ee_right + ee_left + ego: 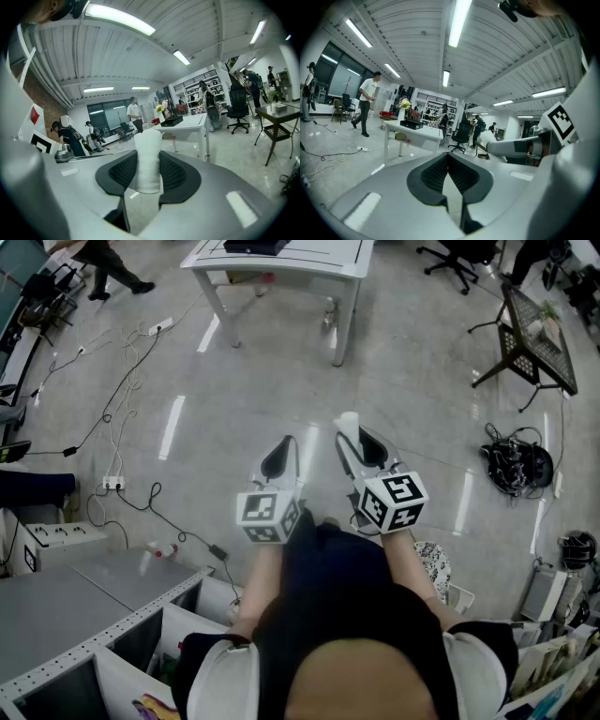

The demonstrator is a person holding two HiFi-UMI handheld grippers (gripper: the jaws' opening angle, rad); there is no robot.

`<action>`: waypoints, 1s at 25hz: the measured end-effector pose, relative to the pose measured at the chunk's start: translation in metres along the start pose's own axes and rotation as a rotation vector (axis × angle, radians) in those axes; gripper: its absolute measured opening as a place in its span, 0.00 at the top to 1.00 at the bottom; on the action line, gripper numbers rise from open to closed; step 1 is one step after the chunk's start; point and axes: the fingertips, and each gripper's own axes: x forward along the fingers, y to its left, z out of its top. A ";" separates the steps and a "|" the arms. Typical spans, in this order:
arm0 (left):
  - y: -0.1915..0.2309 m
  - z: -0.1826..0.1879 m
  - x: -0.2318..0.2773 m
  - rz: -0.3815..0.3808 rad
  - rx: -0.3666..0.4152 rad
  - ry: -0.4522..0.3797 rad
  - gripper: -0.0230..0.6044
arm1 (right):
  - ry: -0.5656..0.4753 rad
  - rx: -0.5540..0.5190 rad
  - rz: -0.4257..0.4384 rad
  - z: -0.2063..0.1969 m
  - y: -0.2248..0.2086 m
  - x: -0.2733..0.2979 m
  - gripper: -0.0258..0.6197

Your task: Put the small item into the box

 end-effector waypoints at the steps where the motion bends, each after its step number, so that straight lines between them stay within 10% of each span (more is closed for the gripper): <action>1: -0.005 -0.002 -0.005 0.003 0.002 0.004 0.95 | -0.005 0.003 0.003 -0.001 0.003 -0.008 0.74; 25: -0.041 0.004 -0.018 -0.014 0.027 -0.024 0.95 | -0.060 0.053 0.034 -0.002 0.000 -0.043 0.73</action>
